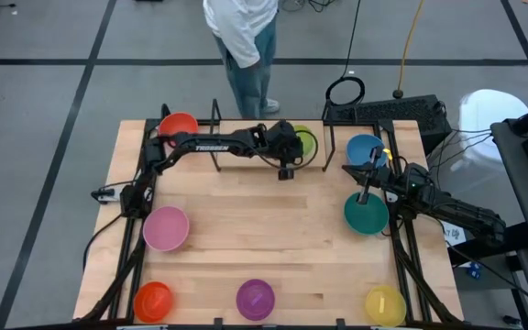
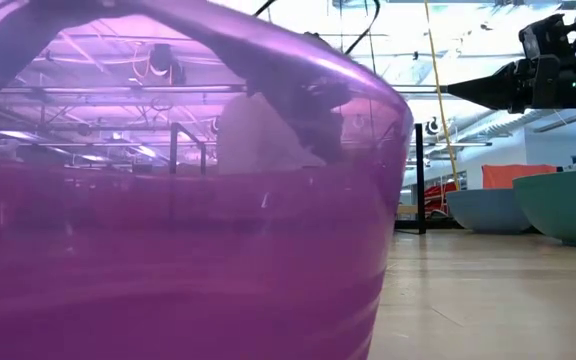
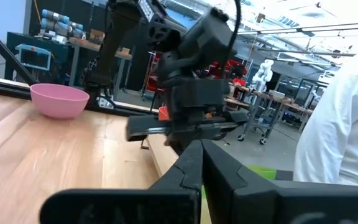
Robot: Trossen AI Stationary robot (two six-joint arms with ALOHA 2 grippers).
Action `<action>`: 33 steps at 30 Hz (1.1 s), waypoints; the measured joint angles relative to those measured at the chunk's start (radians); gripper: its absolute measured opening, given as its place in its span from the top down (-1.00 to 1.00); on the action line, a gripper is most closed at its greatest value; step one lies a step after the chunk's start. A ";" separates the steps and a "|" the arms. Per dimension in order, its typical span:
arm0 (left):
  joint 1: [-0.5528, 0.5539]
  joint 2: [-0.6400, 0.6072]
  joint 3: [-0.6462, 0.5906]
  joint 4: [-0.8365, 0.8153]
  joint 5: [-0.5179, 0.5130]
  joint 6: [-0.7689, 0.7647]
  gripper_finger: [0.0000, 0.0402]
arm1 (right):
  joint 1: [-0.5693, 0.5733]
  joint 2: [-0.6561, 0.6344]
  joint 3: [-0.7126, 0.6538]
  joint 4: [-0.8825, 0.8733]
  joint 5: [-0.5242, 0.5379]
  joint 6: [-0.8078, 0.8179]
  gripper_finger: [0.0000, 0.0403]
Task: Place and stack bowls onto a shelf
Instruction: Put the green bowl on the shelf, then put the dark green bowl on the shelf
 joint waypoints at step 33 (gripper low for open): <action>-0.021 -0.087 0.000 0.074 -0.032 -0.097 0.79 | 0.000 0.002 0.000 0.017 -0.001 0.053 1.00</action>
